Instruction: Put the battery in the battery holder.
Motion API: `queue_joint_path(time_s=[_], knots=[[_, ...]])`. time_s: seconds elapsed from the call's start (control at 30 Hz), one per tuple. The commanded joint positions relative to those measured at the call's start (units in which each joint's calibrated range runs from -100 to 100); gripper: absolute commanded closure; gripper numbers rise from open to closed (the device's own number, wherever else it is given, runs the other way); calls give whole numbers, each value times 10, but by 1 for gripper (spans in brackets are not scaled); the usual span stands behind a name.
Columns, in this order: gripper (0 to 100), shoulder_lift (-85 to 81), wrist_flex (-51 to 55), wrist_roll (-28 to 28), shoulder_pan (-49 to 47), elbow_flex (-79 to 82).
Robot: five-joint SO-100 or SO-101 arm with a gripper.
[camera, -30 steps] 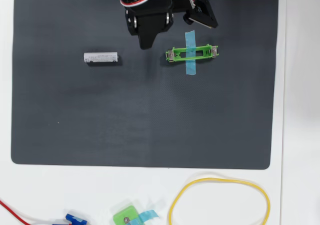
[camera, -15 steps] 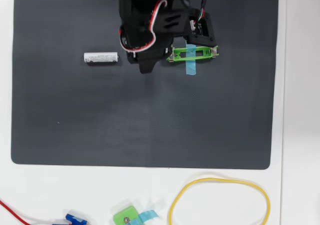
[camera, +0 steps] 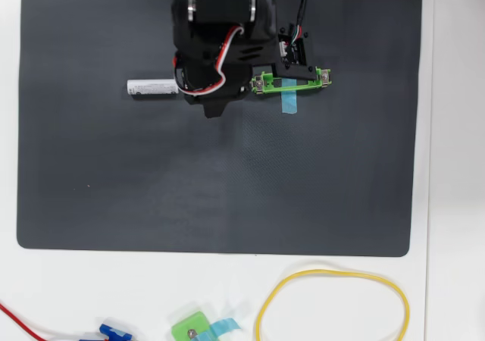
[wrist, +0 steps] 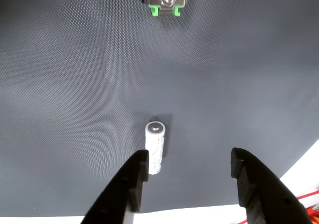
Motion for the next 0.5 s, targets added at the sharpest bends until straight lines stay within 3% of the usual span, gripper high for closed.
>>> queue_joint_path(time_s=[0.0,0.47], knots=[[83,8,4,7,22,-27],[83,143,4,18,133,-106]])
